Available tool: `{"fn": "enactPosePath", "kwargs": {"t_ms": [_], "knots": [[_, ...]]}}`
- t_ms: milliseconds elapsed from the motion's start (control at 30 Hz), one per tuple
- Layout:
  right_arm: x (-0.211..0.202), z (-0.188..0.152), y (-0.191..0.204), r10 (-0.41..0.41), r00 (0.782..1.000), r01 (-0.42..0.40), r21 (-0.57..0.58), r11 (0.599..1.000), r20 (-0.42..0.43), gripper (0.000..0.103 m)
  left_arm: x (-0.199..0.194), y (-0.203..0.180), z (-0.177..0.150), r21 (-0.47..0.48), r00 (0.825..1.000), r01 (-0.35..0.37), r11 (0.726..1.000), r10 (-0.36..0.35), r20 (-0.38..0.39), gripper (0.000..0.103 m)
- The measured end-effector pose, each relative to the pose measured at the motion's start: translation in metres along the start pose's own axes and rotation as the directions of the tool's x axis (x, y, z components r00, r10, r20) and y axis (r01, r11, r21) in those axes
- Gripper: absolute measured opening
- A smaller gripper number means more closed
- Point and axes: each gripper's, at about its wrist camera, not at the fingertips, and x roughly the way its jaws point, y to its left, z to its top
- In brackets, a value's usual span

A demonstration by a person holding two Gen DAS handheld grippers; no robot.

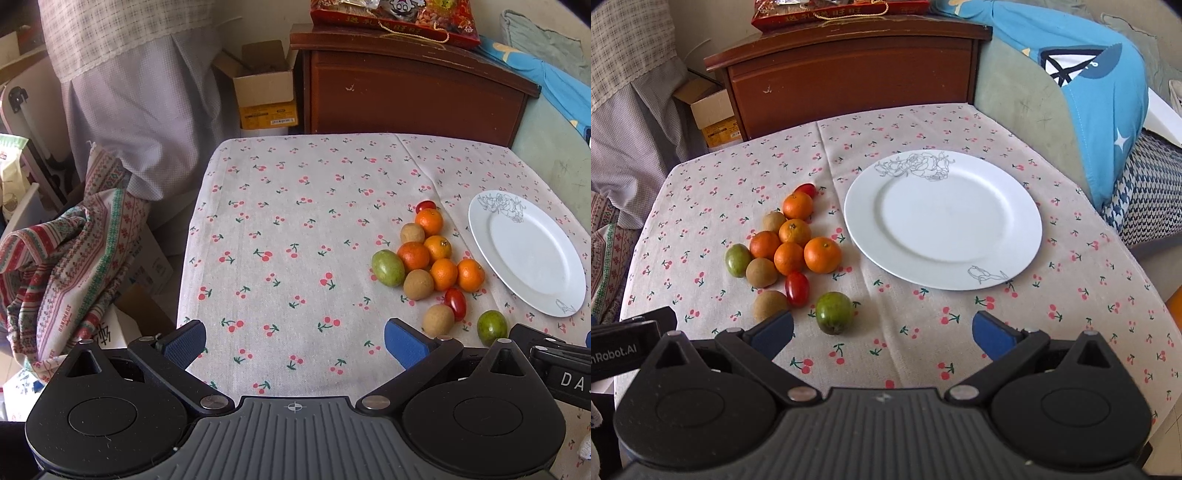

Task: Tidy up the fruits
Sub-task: 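Move both tools toward the fruit pile beside the white plate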

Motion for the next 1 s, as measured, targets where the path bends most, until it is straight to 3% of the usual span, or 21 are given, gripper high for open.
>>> {"fn": "enactPosePath", "kwargs": {"t_ms": [1000], "knots": [[0.006, 0.001, 0.006, 0.011, 0.999, -0.011, 0.021, 1.000, -0.034, 0.102, 0.012, -0.010, -0.004, 0.020, 0.999, -0.011, 1.000, 0.011, -0.040, 0.103]]}}
